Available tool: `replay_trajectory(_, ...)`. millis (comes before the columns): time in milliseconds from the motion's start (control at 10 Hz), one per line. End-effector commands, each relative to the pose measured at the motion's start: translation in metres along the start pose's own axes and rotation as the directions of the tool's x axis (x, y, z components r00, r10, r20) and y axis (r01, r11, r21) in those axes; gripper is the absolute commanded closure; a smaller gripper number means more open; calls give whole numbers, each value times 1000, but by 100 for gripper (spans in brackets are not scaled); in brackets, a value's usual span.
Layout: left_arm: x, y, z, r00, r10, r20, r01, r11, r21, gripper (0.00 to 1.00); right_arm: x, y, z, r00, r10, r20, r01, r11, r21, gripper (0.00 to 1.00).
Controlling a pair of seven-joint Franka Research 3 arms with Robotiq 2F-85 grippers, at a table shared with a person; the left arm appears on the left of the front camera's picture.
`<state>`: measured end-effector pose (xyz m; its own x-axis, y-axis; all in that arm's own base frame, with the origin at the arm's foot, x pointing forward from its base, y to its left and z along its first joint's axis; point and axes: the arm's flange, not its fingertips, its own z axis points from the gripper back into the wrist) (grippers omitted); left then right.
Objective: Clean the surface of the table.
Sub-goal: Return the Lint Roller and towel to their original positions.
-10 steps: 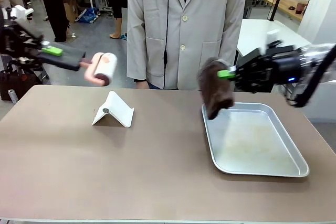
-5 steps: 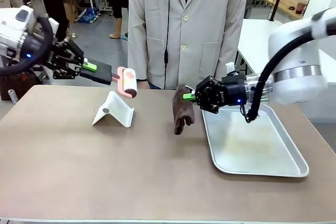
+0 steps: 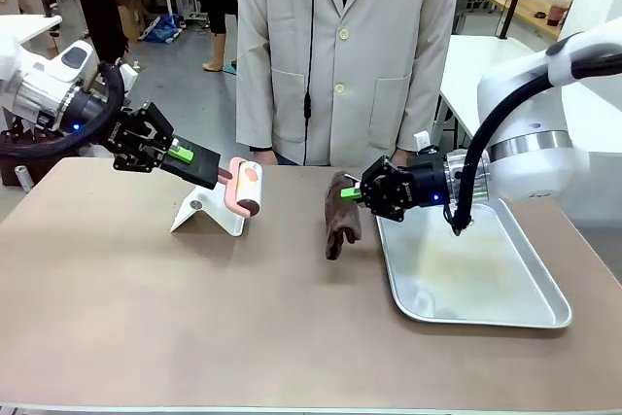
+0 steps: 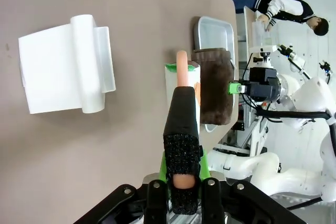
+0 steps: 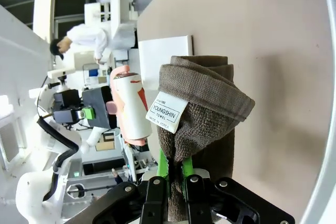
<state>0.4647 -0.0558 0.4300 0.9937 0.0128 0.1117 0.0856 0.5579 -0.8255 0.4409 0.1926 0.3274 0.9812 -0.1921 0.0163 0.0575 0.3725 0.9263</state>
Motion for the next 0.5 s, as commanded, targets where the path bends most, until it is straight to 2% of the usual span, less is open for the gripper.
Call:
replay_trajectory(0, 0, -9, 5, 999, -11, 39, 11, 1000, -9, 78, -1, 6, -1, 1000, -5, 13, 4, 1000, 21, 89)
replay_trajectory(300, 1, -4, 5, 1000, -9, 20, 9, 1000, 4, 78, 0, 1, 0, 1000, -1, 2, 1, 1000, 2, 89)
replay_trajectory(400, 10, -15, -1, 998, -38, -53, 39, 999, 21, 78, 4, 11, 1, 998, 3, 63, -4, 1000, 16, 89)
